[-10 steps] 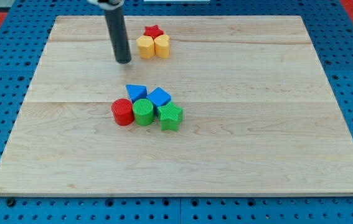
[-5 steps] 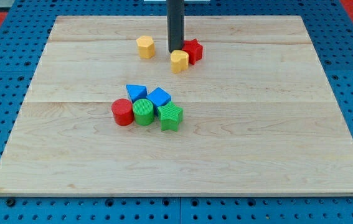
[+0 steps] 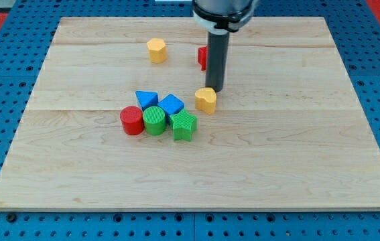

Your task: Move the yellow heart below the red circle

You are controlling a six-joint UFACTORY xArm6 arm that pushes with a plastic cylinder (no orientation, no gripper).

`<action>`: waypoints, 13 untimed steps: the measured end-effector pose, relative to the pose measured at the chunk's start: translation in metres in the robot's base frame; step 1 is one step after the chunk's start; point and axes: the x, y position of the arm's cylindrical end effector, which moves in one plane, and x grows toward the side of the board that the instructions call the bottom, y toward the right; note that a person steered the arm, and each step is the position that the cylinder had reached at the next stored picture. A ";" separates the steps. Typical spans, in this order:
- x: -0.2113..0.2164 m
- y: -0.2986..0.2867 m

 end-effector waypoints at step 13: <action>0.122 -0.100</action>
